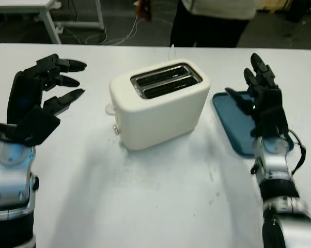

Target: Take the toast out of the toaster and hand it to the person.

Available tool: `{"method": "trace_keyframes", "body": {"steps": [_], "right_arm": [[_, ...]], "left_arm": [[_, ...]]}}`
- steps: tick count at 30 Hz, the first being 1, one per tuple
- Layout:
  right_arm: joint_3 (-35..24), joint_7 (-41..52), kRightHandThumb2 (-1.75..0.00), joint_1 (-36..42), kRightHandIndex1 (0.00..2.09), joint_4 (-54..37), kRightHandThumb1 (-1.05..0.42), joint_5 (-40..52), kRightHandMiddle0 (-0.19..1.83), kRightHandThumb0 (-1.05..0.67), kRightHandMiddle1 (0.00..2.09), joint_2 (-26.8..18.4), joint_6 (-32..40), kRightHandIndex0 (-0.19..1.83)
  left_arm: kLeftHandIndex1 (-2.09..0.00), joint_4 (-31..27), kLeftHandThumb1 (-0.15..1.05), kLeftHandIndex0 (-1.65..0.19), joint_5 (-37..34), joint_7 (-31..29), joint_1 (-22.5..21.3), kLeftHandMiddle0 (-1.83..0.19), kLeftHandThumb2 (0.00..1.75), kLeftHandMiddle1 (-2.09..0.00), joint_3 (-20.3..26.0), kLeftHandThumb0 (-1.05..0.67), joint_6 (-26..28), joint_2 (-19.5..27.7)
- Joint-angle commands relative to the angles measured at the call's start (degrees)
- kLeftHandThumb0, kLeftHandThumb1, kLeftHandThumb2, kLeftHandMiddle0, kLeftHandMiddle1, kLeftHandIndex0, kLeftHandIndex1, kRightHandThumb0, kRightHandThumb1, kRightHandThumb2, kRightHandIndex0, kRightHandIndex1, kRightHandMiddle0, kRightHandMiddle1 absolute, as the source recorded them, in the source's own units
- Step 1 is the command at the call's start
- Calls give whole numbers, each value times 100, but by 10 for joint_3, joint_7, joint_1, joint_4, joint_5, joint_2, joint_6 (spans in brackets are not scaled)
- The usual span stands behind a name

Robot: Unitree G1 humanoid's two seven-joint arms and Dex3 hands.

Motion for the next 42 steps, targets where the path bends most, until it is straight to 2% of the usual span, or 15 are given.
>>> {"method": "trace_keyframes", "body": {"steps": [1, 4, 8, 13, 19, 24, 30, 42], "right_arm": [[16, 2, -3, 68, 10, -125, -90, 4, 39, -55, 9, 19, 41, 34], [35, 5, -11, 119, 9, -190, -92, -5, 40, -55, 8, 34, 55, 34], [47, 2, -25, 144, 9, -204, -92, -14, 39, -55, 6, 50, 77, 34], [59, -13, -32, 153, 9, -190, -92, -29, 38, -60, 5, 74, 108, 34], [68, -36, -35, 159, 11, -171, -92, -37, 40, -61, 5, 107, 121, 37], [81, -59, -36, 168, 8, -190, -92, -59, 39, -67, 3, 124, 167, 34], [81, -67, -34, 175, 5, -220, -92, -52, 34, -63, 0, 139, 210, 29], [82, -73, -34, 174, 2, -216, -92, -66, 28, -66, 0, 140, 197, 26]], "left_arm": [[-63, -60, 92, -49, 4, 26, 32, -42, 23, -104, 1, -8, 30, -30], [-61, -114, 92, -45, 8, 55, 68, -39, 25, -103, -5, -9, 53, -73], [-56, -151, 92, -40, 16, 78, 104, -34, 33, -99, -23, -10, 62, -113], [-49, -143, 92, -35, 17, 105, 139, -27, 38, -94, -55, -8, 47, -159], [-39, -127, 92, -28, 27, 121, 165, -16, 45, -84, -96, -6, 38, -190], [-30, -105, 92, -28, 55, 139, 168, -15, 44, -71, -121, -12, 41, -199], [-25, -88, 92, -31, 73, 132, 155, -18, 41, -65, -118, -16, 62, -184], [-21, -68, 92, -32, 25, 111, 146, -20, 45, -65, -92, -19, 40, -180]]}}
